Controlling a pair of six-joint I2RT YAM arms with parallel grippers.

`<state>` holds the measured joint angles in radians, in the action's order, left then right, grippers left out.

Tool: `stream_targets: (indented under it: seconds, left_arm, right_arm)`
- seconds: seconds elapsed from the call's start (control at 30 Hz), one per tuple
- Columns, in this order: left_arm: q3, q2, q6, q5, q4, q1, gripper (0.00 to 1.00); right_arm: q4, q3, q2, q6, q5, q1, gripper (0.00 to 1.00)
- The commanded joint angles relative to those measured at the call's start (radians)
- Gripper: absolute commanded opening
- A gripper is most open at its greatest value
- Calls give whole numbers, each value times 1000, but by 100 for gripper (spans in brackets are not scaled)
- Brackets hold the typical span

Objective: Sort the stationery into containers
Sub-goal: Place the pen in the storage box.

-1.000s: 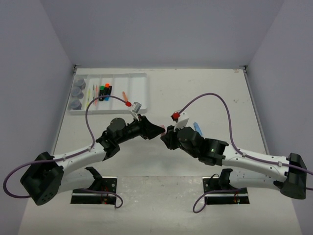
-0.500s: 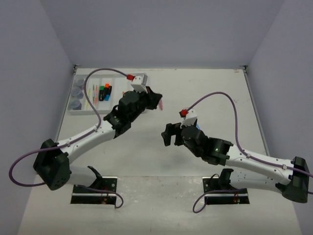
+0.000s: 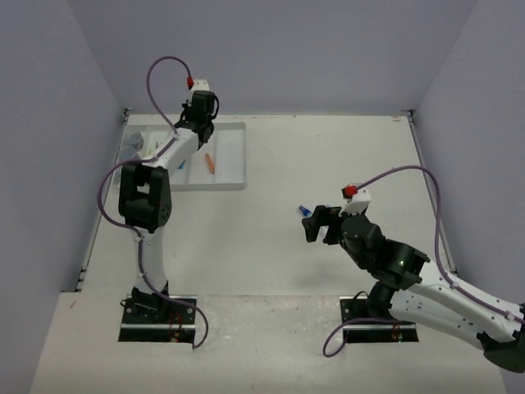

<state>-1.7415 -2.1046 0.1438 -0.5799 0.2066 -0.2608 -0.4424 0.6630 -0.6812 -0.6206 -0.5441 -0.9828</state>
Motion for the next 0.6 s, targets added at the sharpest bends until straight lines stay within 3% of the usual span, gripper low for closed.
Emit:
stream_targets:
  seconds: [0.0,0.13,0.2,0.27,0.47,0.57]
  left_arm:
    - [-71,-22,-71,31,56,4,5]
    - [-62,-44,-42,53,98,8,16]
    - [-48,-42,-20,66,120,8,39]
    - [-42,-24,0,87,131,9,50]
    - [-54,28,49,106,194,9,73]
    - [-24,134,98,150,222,6,79]
  right_arm:
    - [-53,6,-14,17,74,111,99]
    - [-85,49,-90,30,152,172,98]
    - [-85,63,-140,46,232,219,95]
    - [-85,76,-167,58,257,242,93]
    - [-86,113,-232,78,278,332,91]
    - [-85,143,-293,95,305,442,81]
